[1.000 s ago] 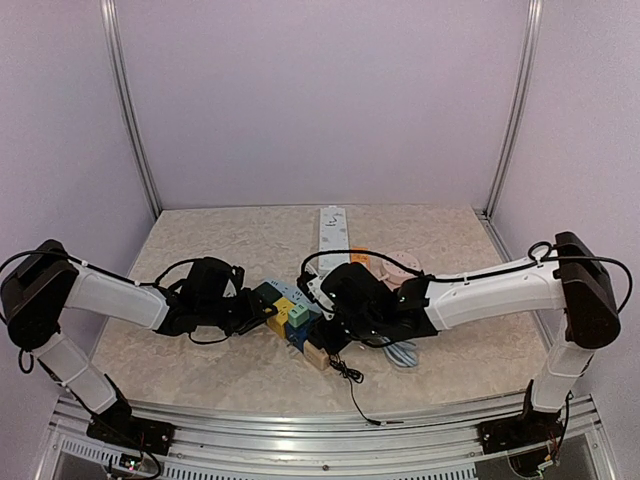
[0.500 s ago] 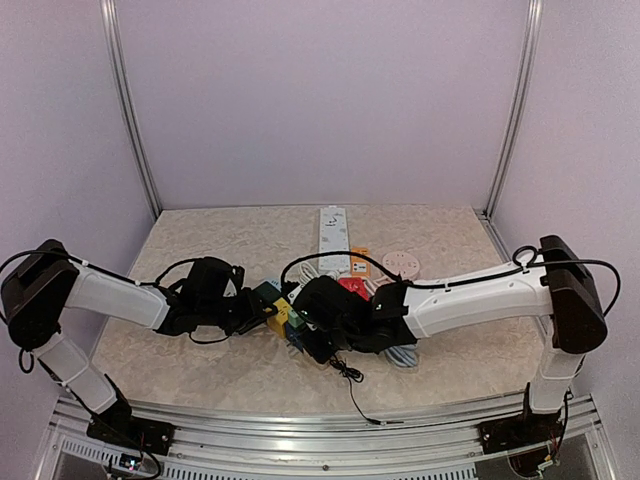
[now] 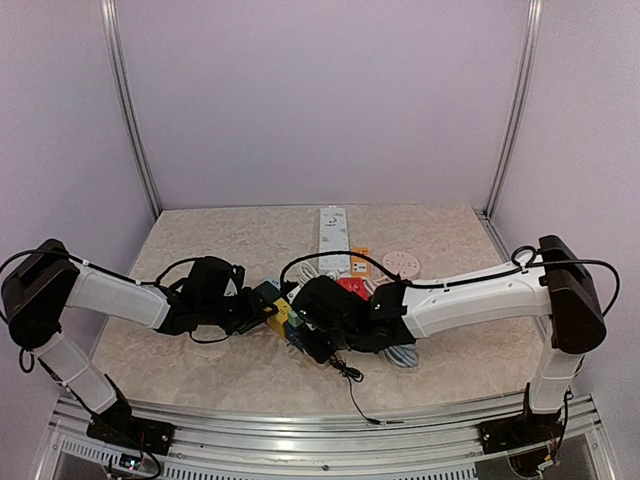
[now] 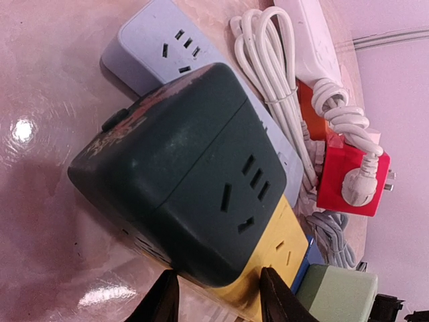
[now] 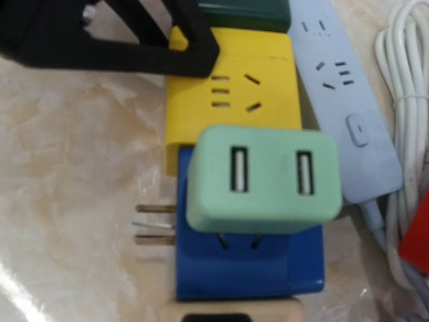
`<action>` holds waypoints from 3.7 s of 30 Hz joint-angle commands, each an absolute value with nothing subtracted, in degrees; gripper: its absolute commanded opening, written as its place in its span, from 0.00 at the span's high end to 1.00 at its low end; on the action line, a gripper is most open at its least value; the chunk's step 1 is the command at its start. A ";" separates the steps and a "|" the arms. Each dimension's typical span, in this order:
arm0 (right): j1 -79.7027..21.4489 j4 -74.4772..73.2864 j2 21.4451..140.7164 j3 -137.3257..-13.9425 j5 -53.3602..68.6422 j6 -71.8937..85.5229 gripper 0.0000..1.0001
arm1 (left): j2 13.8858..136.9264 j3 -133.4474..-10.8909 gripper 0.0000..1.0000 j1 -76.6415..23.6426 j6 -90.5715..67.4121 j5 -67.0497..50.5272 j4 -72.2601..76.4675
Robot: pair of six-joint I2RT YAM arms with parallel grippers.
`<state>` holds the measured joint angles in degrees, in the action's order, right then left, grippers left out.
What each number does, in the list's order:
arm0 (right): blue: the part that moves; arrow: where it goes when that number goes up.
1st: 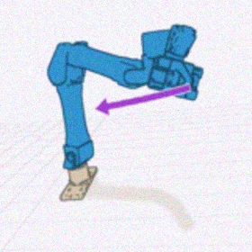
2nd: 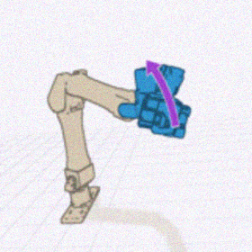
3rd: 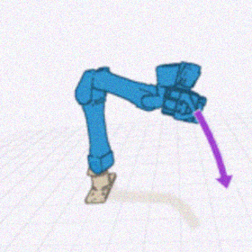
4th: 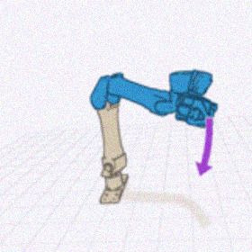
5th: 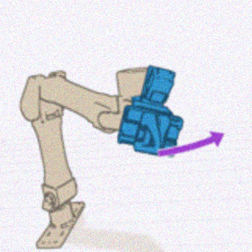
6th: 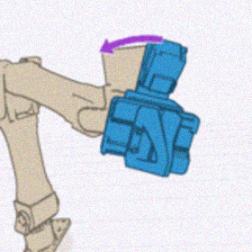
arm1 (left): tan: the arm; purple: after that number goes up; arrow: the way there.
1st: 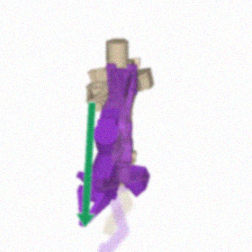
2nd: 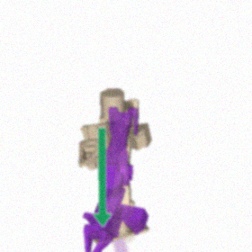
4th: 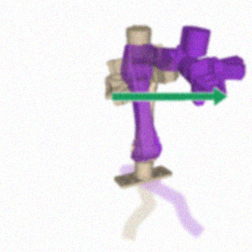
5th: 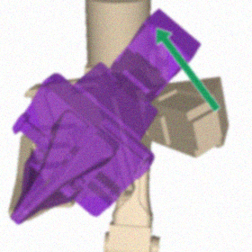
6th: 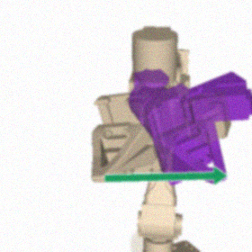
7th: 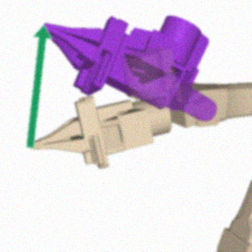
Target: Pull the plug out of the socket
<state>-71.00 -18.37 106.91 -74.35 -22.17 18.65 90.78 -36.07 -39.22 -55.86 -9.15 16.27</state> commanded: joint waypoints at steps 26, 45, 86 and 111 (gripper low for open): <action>-65.49 -11.09 104.72 -70.04 -8.70 21.03 1.00 | 93.52 -36.55 0.60 -40.61 -53.39 -8.88 8.17; -70.96 -23.82 111.46 -79.93 -24.83 17.80 1.00 | 92.87 -36.65 0.60 -40.69 -53.35 -8.29 7.30; -63.03 -10.75 103.93 -68.29 -5.41 24.04 1.00 | 92.22 -36.47 0.60 -40.78 -53.19 -7.67 6.68; -70.70 -25.59 111.24 -81.03 -26.23 16.97 1.00 | 93.24 -37.44 0.60 -40.78 -52.69 -8.12 6.50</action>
